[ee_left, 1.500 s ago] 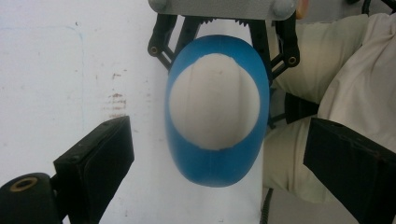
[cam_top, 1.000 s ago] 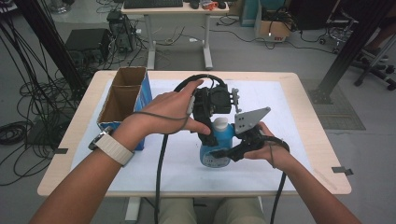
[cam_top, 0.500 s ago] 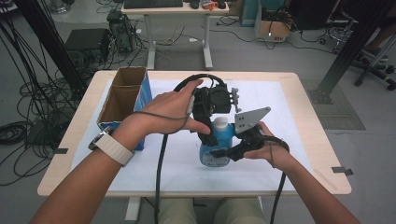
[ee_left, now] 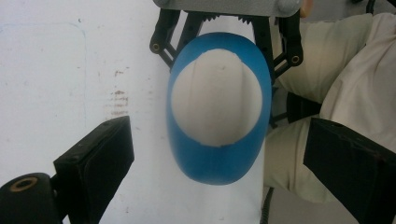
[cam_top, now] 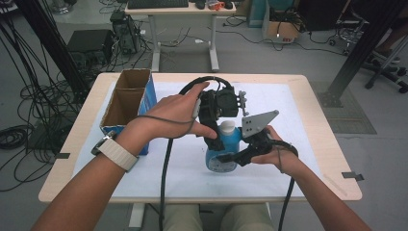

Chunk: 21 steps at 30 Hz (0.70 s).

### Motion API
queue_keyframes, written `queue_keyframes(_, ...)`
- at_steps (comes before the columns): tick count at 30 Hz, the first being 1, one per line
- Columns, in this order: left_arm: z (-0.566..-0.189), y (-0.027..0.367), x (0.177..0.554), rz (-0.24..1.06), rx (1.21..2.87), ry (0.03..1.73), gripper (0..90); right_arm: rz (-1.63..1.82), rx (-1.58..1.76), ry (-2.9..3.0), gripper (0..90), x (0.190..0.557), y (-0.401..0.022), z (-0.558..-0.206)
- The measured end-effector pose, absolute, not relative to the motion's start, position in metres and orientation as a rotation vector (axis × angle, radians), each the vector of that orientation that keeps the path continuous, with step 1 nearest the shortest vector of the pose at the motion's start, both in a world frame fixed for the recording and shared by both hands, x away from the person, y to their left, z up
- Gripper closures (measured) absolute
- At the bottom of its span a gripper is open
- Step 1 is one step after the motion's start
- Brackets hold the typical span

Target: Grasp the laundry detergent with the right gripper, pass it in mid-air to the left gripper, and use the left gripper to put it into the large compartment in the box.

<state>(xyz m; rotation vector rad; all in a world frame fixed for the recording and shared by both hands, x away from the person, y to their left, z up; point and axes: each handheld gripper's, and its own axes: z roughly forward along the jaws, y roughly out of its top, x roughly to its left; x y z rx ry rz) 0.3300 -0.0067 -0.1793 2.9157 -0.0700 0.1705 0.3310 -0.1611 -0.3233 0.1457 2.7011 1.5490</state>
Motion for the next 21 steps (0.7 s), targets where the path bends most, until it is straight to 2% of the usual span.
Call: queue_keyframes(21,-0.1793,-0.0056,0.3288,0.175,2.915,-0.043,8.8,1.557,0.17,2.701,43.1,0.3308,-0.1606,-0.3233)
